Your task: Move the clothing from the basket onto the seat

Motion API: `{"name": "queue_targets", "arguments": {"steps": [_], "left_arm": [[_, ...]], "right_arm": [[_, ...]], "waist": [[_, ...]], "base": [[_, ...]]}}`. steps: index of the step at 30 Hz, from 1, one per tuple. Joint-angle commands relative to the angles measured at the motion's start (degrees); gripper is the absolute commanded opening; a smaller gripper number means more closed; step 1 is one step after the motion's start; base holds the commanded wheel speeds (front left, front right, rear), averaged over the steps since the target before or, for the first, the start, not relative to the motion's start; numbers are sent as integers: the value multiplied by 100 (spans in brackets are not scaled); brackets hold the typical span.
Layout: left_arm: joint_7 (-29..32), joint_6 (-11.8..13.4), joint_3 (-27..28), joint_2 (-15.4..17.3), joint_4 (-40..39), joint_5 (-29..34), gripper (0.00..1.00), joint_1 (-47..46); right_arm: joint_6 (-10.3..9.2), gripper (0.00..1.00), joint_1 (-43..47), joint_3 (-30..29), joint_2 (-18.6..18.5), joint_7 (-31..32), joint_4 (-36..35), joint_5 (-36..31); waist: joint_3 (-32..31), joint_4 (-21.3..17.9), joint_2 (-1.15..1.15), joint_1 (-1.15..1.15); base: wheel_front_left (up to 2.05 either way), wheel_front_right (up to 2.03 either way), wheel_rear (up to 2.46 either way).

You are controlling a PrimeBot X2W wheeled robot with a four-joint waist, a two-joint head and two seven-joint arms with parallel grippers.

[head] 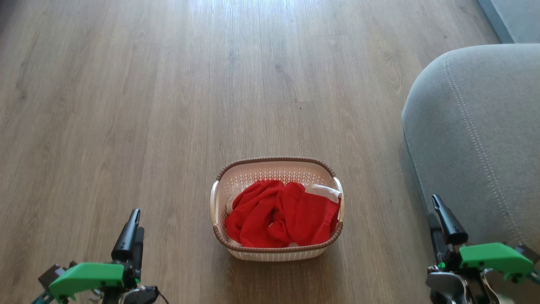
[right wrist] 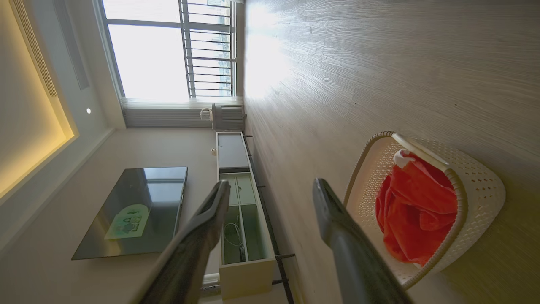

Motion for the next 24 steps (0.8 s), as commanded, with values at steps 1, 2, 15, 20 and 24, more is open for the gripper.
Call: {"name": "queue_targets", "arguments": {"steps": [1,2,15,20,24], "left_arm": [[-61,-9,3,74,-152,164,100,-348],[-78,-10,4,74,-152,233,100,-364],[-296,-16,50,53,-165,1197,100,-551],[-397,-19,90,49,-187,1645,100,-630],[-447,-21,95,49,-197,1875,100,-668]], "right_arm": [[0,100,-375,91,-157,-74,-166,-102],[0,100,-402,132,-175,-96,-156,-140],[0,100,-700,421,-325,-321,-95,-939],[0,100,-801,536,-378,-422,-78,-1387],[0,100,-851,611,-410,-473,-63,-1612]], "waist": [[1,-1,0,0],[2,-2,0,0],[14,-13,0,0],[22,-11,0,0],[24,-8,0,0]], "base": [[0,0,0],[0,0,0],[0,0,0],[0,0,0],[0,0,0]]}}
